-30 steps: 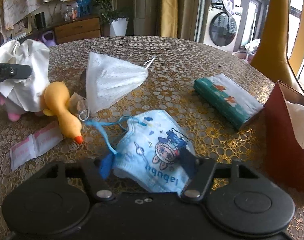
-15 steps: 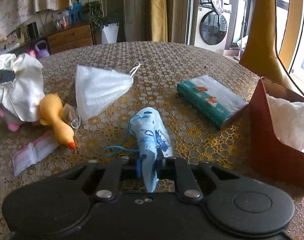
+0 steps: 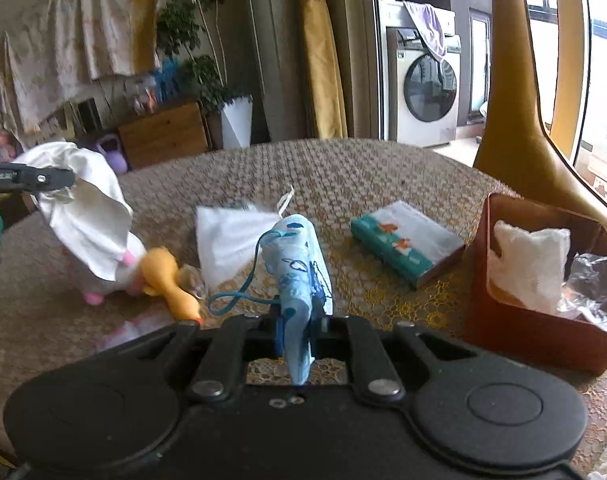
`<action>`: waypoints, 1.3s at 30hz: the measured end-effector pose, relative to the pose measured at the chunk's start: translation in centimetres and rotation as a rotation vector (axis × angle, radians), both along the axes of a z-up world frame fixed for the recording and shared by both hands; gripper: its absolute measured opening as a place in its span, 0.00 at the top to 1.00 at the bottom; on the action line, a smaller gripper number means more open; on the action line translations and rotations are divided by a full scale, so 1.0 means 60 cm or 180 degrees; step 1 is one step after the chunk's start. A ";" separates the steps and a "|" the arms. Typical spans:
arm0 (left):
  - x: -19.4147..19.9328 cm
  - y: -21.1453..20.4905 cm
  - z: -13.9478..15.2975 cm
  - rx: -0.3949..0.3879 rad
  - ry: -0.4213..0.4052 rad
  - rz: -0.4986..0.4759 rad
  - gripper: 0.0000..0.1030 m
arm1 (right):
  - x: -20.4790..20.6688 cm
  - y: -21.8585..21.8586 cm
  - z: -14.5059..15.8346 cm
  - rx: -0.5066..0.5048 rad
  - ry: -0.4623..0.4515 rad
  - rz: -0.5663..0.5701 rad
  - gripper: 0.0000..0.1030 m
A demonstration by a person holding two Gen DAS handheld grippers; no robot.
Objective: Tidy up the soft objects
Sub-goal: 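Carry the blue mask and white cloth into the brown box with both tools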
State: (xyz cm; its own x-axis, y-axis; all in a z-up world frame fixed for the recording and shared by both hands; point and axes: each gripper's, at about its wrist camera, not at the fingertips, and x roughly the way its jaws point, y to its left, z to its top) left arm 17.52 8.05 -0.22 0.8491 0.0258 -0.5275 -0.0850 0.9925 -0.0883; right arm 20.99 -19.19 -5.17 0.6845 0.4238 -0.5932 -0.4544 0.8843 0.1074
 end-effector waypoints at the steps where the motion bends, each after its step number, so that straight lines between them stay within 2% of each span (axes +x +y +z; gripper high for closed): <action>1: -0.002 -0.003 0.005 -0.0026 -0.0006 -0.0026 0.82 | -0.005 -0.006 0.007 0.0027 -0.0011 0.0006 0.89; 8: -0.014 -0.055 0.042 -0.0104 -0.0031 -0.0267 0.82 | -0.034 -0.046 0.056 0.0170 -0.0094 0.0019 0.89; 19: -0.006 -0.170 0.066 -0.0142 -0.0086 -0.0700 0.82 | -0.049 -0.113 0.091 0.0324 -0.0192 -0.0168 0.89; 29: 0.038 -0.281 0.064 -0.0180 0.0001 -0.1049 0.82 | -0.035 -0.194 0.094 0.0322 -0.0230 -0.0487 0.89; 39: 0.092 -0.398 0.060 -0.0089 0.0094 -0.1316 0.82 | -0.007 -0.274 0.081 0.0329 -0.0192 -0.0790 0.89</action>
